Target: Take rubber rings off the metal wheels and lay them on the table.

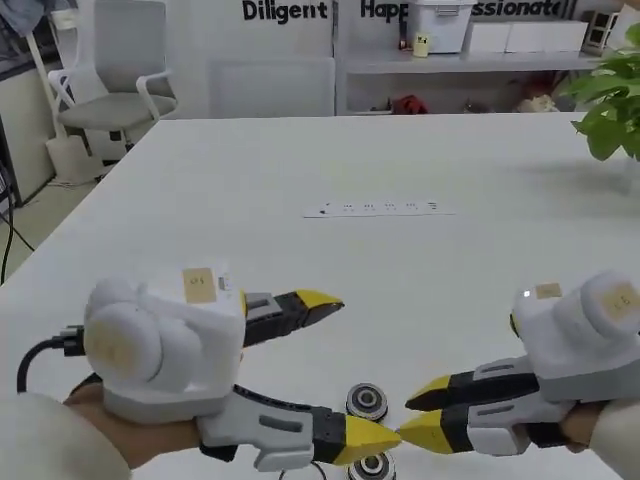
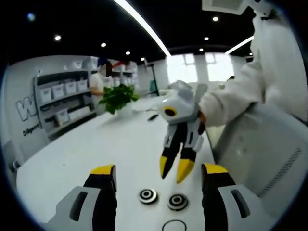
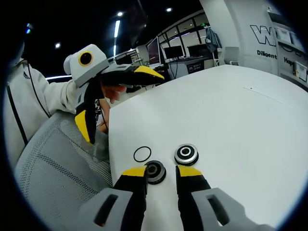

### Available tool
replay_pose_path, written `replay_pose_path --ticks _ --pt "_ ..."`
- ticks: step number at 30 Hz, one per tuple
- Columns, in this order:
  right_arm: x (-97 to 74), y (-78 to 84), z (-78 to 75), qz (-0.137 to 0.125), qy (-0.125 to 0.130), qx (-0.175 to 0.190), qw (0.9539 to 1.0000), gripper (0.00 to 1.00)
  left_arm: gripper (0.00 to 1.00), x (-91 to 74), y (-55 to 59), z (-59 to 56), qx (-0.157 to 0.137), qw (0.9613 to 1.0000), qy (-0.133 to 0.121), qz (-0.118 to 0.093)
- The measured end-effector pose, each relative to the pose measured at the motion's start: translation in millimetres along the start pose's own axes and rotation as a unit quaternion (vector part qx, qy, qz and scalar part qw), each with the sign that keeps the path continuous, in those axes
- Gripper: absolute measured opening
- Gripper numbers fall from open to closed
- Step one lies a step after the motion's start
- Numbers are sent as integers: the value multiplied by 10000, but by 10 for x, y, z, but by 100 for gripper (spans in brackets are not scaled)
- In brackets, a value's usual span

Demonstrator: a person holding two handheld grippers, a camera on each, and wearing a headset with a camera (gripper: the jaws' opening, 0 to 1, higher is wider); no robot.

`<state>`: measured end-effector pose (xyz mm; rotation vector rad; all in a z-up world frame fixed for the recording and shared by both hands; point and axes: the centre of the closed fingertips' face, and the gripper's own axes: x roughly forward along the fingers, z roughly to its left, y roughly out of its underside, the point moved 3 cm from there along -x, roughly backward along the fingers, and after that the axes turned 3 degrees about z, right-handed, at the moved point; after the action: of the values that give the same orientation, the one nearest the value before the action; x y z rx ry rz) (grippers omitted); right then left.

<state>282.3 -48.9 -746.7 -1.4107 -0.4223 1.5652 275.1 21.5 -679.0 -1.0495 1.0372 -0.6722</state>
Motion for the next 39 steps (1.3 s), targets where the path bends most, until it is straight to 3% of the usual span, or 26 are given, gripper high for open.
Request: replay_pose_path --ticks 4,7,20,23,30,39 --pt "52 100 18 243 -70 -110 9996 23 65 18 117 -31 -10 9999 44 134" --pt "70 133 27 300 -109 -139 9994 23 62 45 183 -51 -156 9998 82 137" --pt "217 301 101 687 -278 -369 9966 24 44 203 486 -196 -263 9980 262 502" --pt "229 316 105 728 -282 -399 9961 24 41 223 533 -195 -418 9976 225 514" --pt "277 335 119 763 -304 -454 9956 24 36 278 693 -242 -421 9960 257 749" --pt "305 337 98 779 -237 -551 9952 24 28 315 756 -251 -421 9947 291 887"
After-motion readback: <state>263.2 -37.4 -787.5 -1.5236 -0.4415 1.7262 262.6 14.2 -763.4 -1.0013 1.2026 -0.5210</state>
